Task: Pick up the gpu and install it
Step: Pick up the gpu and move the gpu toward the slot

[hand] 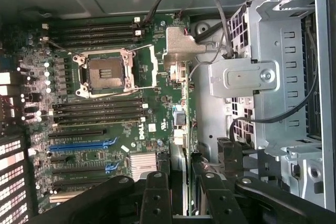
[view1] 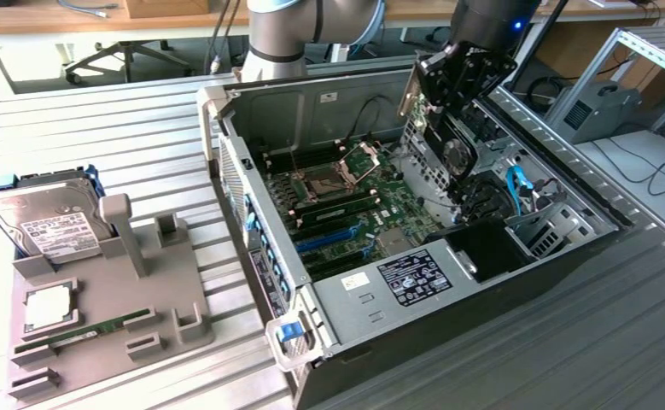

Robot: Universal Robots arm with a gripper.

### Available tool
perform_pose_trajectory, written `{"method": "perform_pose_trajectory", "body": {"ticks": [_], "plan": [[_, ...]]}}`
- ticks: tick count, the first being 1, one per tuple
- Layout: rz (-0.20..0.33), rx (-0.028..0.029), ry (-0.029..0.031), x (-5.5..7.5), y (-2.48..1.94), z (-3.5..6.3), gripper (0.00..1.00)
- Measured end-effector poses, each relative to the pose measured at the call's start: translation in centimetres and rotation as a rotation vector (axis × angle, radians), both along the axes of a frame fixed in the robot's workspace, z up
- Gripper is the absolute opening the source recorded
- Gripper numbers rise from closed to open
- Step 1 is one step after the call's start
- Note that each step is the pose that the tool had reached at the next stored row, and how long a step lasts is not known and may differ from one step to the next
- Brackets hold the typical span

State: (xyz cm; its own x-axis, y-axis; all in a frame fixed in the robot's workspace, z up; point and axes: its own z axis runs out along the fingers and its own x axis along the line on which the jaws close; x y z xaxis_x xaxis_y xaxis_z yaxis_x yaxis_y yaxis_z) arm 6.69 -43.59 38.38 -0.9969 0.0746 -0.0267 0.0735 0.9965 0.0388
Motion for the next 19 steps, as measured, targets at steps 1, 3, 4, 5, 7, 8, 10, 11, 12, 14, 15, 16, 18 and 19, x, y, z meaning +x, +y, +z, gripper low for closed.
{"method": "perform_pose_trajectory", "body": {"ticks": [1, 3, 4, 5, 7, 8, 10, 11, 12, 14, 15, 16, 18, 19], "plan": [[0.0, 0.0, 0.0, -0.01, 0.0, -0.06, 0.27], [0.0, 0.0, 0.0, -0.02, 0.0, -0.16, 0.27], [0.0, 0.0, 0.0, -0.02, 0.0, -0.21, 0.27], [0.0, 0.0, 0.0, -0.02, 0.0, -0.31, 0.27], [0.0, 0.0, 0.0, -0.04, 0.0, -0.41, 0.27], [0.0, -0.0001, 0.0, -0.07, 0.0, -0.46, 0.27], [0.0, 0.0, 0.0, -0.11, 0.0, -0.56, 0.27], [0.0, 0.0, 0.0, -0.13, 0.0, -0.6, 0.27], [0.0, -0.0001, 0.0, -0.15, 0.0, -0.63, 0.27], [0.0, 0.0001, 0.0, -0.25, 0.0, -0.69, 0.27], [0.0, 0.0, 0.0, -0.31, 0.0, -0.71, 0.27], [0.0, 0.0, 0.0, -0.37, 0.0, -0.74, 0.27], [0.0, 0.0001, 0.0, -0.55, 0.0, -0.77, 0.27], [0.0, -0.0001, 0.0, -0.66, 0.0, -0.77, 0.27]]}}
